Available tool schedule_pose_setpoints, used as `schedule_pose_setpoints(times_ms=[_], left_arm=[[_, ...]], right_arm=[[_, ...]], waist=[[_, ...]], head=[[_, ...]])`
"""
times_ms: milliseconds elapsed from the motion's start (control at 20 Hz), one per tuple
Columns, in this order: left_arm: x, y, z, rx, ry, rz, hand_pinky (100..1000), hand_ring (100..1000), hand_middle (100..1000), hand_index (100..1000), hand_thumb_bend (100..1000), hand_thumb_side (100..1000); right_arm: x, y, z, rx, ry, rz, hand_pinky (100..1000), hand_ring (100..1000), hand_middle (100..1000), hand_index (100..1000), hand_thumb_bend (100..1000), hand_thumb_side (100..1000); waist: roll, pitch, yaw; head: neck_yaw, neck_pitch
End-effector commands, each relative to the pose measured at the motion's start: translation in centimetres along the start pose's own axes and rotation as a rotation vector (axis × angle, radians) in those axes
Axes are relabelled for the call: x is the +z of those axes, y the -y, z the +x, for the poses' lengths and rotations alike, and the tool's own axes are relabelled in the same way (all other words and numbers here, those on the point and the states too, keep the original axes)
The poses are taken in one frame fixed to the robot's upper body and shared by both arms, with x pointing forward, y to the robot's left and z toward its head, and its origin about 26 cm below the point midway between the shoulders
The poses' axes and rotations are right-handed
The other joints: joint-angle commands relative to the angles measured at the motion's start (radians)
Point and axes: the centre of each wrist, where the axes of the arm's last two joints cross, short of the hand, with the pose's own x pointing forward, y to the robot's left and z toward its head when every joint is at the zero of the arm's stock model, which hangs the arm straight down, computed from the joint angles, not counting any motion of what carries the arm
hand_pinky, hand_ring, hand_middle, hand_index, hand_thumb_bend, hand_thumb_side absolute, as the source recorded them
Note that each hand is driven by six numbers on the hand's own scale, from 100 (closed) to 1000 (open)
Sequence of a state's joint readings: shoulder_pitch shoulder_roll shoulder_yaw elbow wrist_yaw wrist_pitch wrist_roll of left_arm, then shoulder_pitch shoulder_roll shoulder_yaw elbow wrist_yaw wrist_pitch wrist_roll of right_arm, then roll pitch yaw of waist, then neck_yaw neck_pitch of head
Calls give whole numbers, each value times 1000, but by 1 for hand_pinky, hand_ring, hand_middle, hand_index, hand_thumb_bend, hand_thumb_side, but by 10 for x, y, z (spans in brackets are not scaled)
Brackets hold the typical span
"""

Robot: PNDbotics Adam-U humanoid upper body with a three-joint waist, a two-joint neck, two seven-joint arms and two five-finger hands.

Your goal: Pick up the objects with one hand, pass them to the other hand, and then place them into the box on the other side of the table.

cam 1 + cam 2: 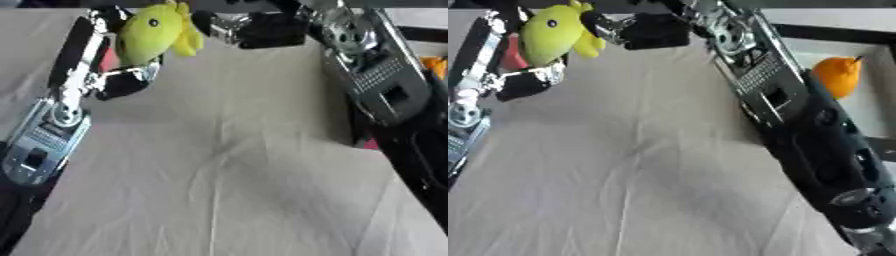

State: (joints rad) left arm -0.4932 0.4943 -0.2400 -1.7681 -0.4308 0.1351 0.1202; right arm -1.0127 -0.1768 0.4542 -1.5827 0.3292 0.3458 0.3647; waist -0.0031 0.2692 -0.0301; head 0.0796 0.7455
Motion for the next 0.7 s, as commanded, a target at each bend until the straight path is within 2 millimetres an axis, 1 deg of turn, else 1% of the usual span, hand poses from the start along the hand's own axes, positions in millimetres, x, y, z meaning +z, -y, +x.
schedule_pose_setpoints(times_ms=[50,200,450,700], left_arm=[[-4,-3,5,-31,48,27,723,638,536,608,199,100],[-3,-1,5,-67,72,43,721,636,535,608,204,100],[0,7,-1,-88,88,46,719,631,531,606,205,100],[4,10,0,-112,128,71,713,626,529,604,219,100]], right_arm=[[-6,0,5,16,9,16,939,865,864,916,369,625],[-8,-2,1,0,0,30,939,866,865,923,378,652],[-11,-6,-4,-48,-27,65,939,868,869,933,383,695],[-12,-10,-9,-57,-54,67,939,871,872,941,398,728]], waist=[[-10,-36,2],[-10,-36,2],[-12,-34,1],[-12,-33,1]], head=[[-4,-5],[-1,-5],[-2,-9],[-5,-6]])
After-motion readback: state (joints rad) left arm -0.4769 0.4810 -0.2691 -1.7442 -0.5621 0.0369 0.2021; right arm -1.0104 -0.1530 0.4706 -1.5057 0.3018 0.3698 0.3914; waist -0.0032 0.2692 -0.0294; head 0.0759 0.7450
